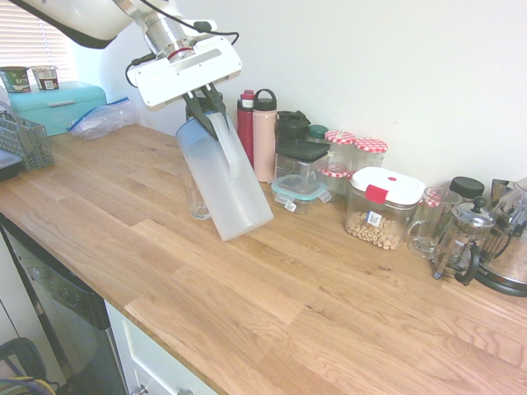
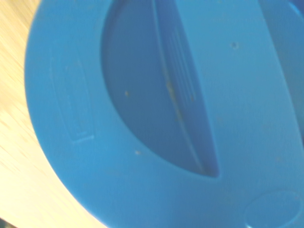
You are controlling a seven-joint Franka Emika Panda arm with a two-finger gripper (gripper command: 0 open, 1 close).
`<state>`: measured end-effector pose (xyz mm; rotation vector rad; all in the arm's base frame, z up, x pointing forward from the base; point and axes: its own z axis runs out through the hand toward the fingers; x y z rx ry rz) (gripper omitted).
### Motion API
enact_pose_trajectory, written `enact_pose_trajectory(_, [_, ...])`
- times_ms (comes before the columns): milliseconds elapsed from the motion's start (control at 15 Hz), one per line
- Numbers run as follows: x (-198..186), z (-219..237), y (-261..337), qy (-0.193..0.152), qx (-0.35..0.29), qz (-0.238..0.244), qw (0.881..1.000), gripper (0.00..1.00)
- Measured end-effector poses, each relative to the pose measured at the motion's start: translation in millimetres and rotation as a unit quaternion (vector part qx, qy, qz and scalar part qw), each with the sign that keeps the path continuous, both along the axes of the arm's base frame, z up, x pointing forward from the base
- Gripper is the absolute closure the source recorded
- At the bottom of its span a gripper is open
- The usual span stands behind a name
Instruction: Pour me some water
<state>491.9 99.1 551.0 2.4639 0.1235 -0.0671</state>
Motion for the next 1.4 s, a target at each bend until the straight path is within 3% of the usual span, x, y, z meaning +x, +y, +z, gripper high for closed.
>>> enact_pose_trajectory(267, [-27,30,-85,-0.055,0.09,-0.057,0.993,1.0])
enact_pose_trajectory(600, [-32,19,-185,-0.125,0.171,-0.167,0.963,1.0])
enact_pose_trajectory(800, [-39,-18,-219,-0.154,0.212,-0.238,0.935,1.0])
enact_pose_trajectory(1000, [-39,-22,-235,-0.201,0.251,-0.293,0.9,1.0])
enact_pose_trajectory(1400, [-30,-23,-245,-0.321,0.298,-0.355,0.826,1.0])
